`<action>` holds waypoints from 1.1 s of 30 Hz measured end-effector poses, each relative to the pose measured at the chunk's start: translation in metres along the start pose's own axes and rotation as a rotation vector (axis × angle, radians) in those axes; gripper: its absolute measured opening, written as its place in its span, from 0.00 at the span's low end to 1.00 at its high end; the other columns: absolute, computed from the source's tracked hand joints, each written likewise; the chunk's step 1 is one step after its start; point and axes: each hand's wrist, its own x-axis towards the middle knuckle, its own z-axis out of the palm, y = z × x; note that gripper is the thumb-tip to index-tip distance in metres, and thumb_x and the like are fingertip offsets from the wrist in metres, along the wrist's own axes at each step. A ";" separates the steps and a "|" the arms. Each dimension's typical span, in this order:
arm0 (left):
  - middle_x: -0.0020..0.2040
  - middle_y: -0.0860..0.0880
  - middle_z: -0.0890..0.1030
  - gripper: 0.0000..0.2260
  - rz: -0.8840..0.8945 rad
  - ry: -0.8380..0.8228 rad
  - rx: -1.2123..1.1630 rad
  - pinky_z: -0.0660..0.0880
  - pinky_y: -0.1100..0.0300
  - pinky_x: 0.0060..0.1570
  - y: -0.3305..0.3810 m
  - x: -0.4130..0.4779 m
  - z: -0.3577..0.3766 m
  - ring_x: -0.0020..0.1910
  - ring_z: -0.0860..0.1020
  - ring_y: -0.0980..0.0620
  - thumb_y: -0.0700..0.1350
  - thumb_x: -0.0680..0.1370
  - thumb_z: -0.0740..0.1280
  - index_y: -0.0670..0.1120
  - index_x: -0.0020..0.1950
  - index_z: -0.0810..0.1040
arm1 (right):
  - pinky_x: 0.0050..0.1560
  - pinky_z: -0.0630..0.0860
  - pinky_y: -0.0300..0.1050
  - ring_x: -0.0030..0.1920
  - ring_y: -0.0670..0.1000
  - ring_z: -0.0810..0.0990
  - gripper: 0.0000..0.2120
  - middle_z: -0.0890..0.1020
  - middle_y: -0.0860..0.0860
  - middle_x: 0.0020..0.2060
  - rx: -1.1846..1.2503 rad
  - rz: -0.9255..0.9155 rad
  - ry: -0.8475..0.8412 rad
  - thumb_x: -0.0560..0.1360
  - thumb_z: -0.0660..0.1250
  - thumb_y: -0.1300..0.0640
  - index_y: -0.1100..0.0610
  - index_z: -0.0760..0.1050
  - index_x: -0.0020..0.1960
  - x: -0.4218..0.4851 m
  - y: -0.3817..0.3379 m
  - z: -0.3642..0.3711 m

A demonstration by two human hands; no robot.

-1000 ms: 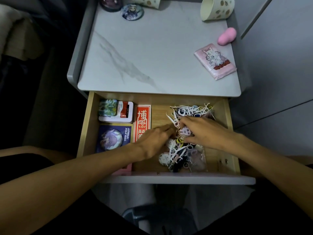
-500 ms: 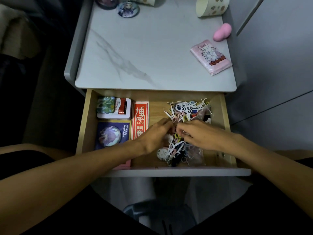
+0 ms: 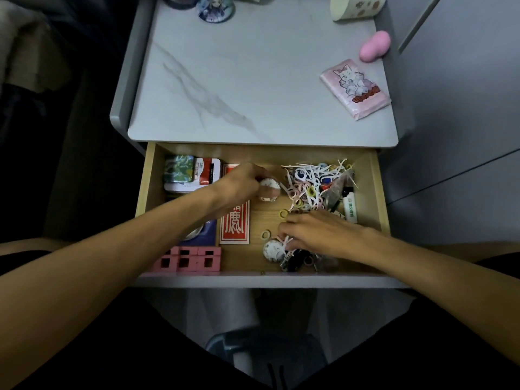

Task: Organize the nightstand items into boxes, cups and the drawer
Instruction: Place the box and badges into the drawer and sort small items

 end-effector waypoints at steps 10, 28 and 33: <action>0.50 0.44 0.81 0.09 -0.199 -0.089 -0.350 0.83 0.60 0.40 -0.009 -0.014 -0.002 0.43 0.84 0.50 0.31 0.79 0.66 0.40 0.57 0.76 | 0.57 0.79 0.54 0.49 0.52 0.81 0.15 0.80 0.52 0.51 -0.125 0.244 0.109 0.80 0.66 0.53 0.54 0.73 0.65 -0.005 0.010 -0.025; 0.33 0.47 0.76 0.08 -0.128 0.006 -0.453 0.74 0.64 0.31 -0.015 -0.014 -0.012 0.35 0.75 0.52 0.28 0.75 0.66 0.41 0.41 0.74 | 0.41 0.69 0.44 0.44 0.52 0.76 0.15 0.78 0.49 0.45 0.072 0.102 -0.030 0.72 0.72 0.40 0.51 0.73 0.45 0.021 -0.038 0.000; 0.38 0.43 0.78 0.07 -0.115 0.012 -0.521 0.80 0.64 0.38 -0.003 -0.019 -0.019 0.39 0.80 0.50 0.32 0.79 0.64 0.38 0.42 0.75 | 0.34 0.66 0.45 0.36 0.48 0.74 0.15 0.76 0.47 0.34 0.263 0.119 -0.133 0.73 0.72 0.44 0.51 0.72 0.37 0.020 -0.038 -0.003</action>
